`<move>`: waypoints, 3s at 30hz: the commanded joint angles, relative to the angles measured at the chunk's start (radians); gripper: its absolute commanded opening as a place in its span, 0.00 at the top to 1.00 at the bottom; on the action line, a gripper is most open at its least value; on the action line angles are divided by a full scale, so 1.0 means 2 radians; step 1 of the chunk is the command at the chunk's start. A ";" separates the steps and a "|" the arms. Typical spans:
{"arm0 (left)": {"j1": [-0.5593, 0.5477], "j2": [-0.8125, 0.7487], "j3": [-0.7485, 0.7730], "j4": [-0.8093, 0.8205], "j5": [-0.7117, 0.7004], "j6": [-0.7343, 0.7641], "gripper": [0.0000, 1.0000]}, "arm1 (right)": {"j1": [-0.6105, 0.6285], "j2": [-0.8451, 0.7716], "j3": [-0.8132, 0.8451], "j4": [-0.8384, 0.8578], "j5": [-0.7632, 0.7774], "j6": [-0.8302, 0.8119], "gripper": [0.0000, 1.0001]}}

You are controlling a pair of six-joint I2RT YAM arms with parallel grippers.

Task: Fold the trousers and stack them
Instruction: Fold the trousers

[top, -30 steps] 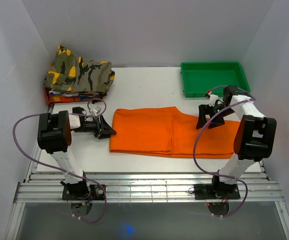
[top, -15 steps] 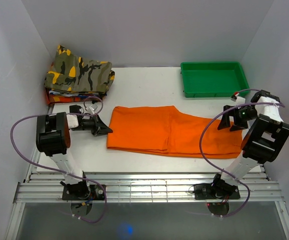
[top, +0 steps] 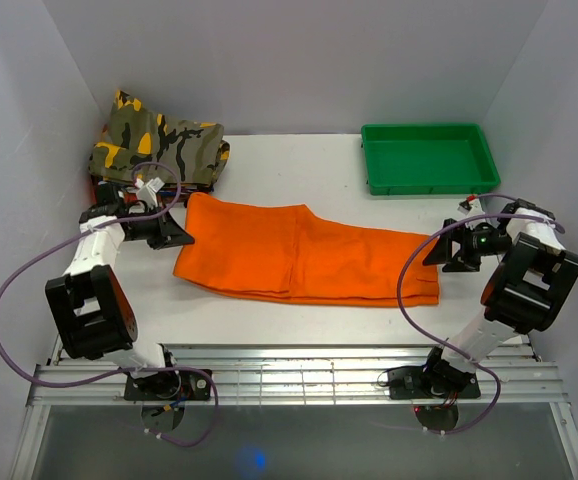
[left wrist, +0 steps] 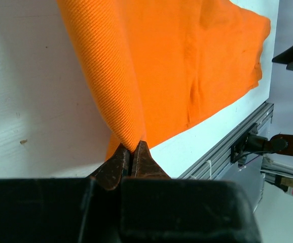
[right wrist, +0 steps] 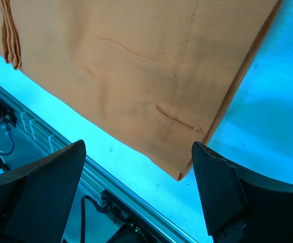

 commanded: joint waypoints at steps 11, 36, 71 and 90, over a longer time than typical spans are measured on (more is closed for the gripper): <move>0.000 -0.028 0.099 -0.077 -0.009 0.017 1.00 | -0.005 0.039 -0.021 0.082 -0.007 0.055 0.02; -0.097 -0.004 0.222 -0.059 0.039 -0.119 1.00 | 0.120 0.094 -0.077 0.235 -0.014 0.186 0.69; -0.542 0.283 0.351 0.221 -0.156 -0.490 1.00 | 0.144 0.094 -0.127 0.297 -0.062 0.235 0.92; -0.587 0.323 0.411 0.186 -0.223 -0.502 1.00 | 0.156 0.083 -0.137 0.306 -0.054 0.244 0.92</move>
